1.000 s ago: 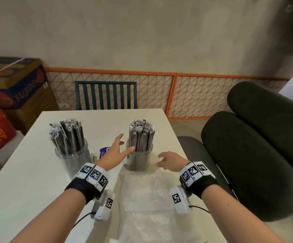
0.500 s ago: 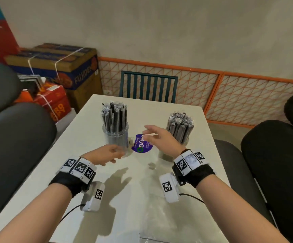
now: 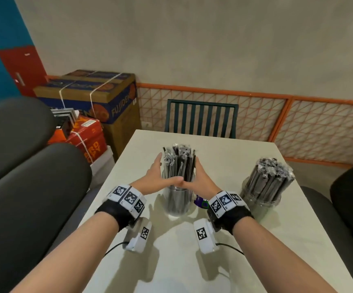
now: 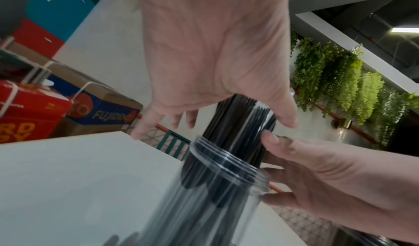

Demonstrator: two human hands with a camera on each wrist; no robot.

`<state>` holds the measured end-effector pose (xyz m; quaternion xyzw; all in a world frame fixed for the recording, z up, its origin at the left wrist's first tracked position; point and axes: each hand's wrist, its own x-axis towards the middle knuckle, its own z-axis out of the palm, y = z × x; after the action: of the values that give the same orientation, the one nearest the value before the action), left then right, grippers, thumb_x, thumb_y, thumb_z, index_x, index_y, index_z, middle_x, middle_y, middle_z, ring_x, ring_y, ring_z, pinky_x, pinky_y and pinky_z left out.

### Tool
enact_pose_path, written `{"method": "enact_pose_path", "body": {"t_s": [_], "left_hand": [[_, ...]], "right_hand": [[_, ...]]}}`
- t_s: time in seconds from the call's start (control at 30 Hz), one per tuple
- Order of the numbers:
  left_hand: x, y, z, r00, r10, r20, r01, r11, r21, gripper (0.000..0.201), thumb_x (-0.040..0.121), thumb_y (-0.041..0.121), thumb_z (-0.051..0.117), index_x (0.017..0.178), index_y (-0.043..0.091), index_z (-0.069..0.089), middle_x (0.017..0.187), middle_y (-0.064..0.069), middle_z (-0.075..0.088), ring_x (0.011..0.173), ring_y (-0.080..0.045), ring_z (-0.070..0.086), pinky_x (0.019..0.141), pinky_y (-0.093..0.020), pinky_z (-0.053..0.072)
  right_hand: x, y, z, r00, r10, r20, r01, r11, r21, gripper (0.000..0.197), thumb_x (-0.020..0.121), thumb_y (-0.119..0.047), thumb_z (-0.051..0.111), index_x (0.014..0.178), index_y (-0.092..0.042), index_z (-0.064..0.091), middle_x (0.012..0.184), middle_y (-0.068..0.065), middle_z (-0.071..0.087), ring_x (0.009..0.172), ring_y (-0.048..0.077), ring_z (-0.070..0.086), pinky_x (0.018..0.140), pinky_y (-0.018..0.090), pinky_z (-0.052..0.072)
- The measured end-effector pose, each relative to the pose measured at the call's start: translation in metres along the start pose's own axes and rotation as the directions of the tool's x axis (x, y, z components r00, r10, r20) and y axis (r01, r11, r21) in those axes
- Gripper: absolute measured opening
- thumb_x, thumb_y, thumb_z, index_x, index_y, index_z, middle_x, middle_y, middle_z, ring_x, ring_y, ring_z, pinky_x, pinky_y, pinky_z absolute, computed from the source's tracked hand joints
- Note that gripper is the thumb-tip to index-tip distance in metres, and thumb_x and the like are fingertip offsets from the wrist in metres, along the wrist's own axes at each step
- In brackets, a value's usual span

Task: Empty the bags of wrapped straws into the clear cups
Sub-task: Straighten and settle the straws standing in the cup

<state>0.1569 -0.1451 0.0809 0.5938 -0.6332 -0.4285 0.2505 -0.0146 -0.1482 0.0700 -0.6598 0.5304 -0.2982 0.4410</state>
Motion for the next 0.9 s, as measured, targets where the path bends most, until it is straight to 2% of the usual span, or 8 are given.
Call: {"method": "enact_pose_path", "body": {"t_s": [0.1, 0.23, 0.33, 0.4, 0.5, 0.6, 0.7, 0.9], "left_hand": [[0.015, -0.005, 0.009, 0.998, 0.044, -0.035, -0.047, 0.994, -0.100, 0.141, 0.041, 0.077, 0.072, 0.147, 0.031, -0.008, 0.154, -0.001, 0.025, 0.141, -0.019, 0.025, 0.116, -0.047, 0.025], [0.035, -0.002, 0.013, 0.991, 0.084, -0.107, -0.100, 0.982, -0.161, 0.132, 0.046, 0.066, 0.074, 0.146, 0.036, -0.007, 0.147, -0.003, 0.038, 0.135, -0.021, 0.037, 0.112, -0.047, 0.031], [0.048, -0.001, 0.011, 0.987, 0.112, -0.113, -0.138, 0.957, -0.256, 0.112, 0.067, 0.039, 0.079, 0.145, 0.037, 0.000, 0.140, -0.001, 0.046, 0.128, -0.020, 0.047, 0.109, -0.047, 0.037], [0.053, 0.000, 0.009, 0.988, 0.118, -0.101, -0.142, 0.953, -0.269, 0.101, 0.076, 0.021, 0.076, 0.147, 0.029, 0.005, 0.130, 0.002, 0.049, 0.121, -0.017, 0.051, 0.106, -0.038, 0.040], [0.054, 0.005, 0.001, 0.979, 0.167, -0.117, -0.186, 0.966, -0.179, 0.069, 0.079, 0.017, 0.072, 0.138, 0.019, 0.036, 0.118, 0.004, 0.057, 0.114, -0.015, 0.055, 0.096, -0.026, 0.041], [0.049, 0.016, -0.017, 0.970, 0.231, -0.073, -0.239, 0.962, -0.130, 0.045, 0.082, 0.021, 0.069, 0.125, 0.019, 0.054, 0.113, 0.005, 0.062, 0.102, -0.005, 0.058, 0.095, -0.023, 0.044], [0.043, 0.025, -0.037, 0.953, 0.288, 0.091, -0.275, 0.952, -0.134, 0.040, 0.083, 0.021, 0.068, 0.120, 0.028, 0.056, 0.108, 0.016, 0.063, 0.097, 0.012, 0.056, 0.083, -0.007, 0.043], [0.043, 0.011, -0.035, 0.923, 0.182, 0.338, -0.176, 0.983, -0.050, 0.056, 0.076, 0.012, 0.074, 0.122, 0.033, 0.051, 0.102, 0.022, 0.064, 0.091, 0.014, 0.057, 0.076, -0.003, 0.042]], "right_hand": [[0.008, 0.002, 0.005, 0.995, -0.097, -0.027, 0.098, 0.993, 0.069, 0.078, 0.076, -0.016, 0.076, 0.133, -0.033, 0.027, 0.124, -0.017, 0.049, 0.116, 0.003, 0.050, 0.094, 0.013, 0.045], [0.022, 0.000, 0.004, 0.993, -0.119, -0.024, 0.120, 0.990, 0.080, 0.079, 0.075, -0.005, 0.075, 0.127, -0.038, 0.026, 0.114, -0.027, 0.047, 0.107, -0.007, 0.049, 0.081, 0.000, 0.041], [0.029, 0.001, 0.005, 0.994, -0.099, -0.037, 0.101, 0.994, 0.044, 0.085, 0.073, -0.013, 0.078, 0.139, -0.028, 0.025, 0.124, -0.016, 0.049, 0.114, 0.001, 0.049, 0.096, 0.013, 0.040], [0.033, 0.001, 0.005, 0.997, -0.064, -0.051, 0.066, 0.997, 0.028, 0.083, 0.075, -0.016, 0.076, 0.142, -0.021, 0.027, 0.125, -0.010, 0.051, 0.115, 0.007, 0.051, 0.095, 0.020, 0.041], [0.038, -0.003, 0.003, 0.993, -0.033, -0.111, 0.028, 0.999, -0.040, 0.056, 0.082, -0.020, 0.069, 0.132, -0.016, 0.043, 0.121, 0.000, 0.060, 0.112, 0.016, 0.058, 0.084, 0.019, 0.043], [0.038, -0.015, -0.010, 0.991, -0.073, -0.108, 0.063, 0.994, -0.092, 0.046, 0.087, -0.020, 0.064, 0.130, -0.016, 0.048, 0.124, 0.002, 0.061, 0.113, 0.015, 0.057, 0.088, 0.021, 0.042], [0.036, -0.024, -0.029, 0.995, -0.094, 0.019, 0.096, 0.981, -0.171, 0.050, 0.087, -0.021, 0.064, 0.133, -0.019, 0.047, 0.130, 0.000, 0.058, 0.119, 0.014, 0.053, 0.102, 0.029, 0.042], [0.029, -0.015, -0.036, 0.972, 0.052, 0.230, 0.030, 0.941, -0.338, 0.078, 0.076, -0.025, 0.076, 0.141, -0.019, 0.033, 0.142, 0.000, 0.048, 0.128, 0.017, 0.045, 0.107, 0.031, 0.036]]}}
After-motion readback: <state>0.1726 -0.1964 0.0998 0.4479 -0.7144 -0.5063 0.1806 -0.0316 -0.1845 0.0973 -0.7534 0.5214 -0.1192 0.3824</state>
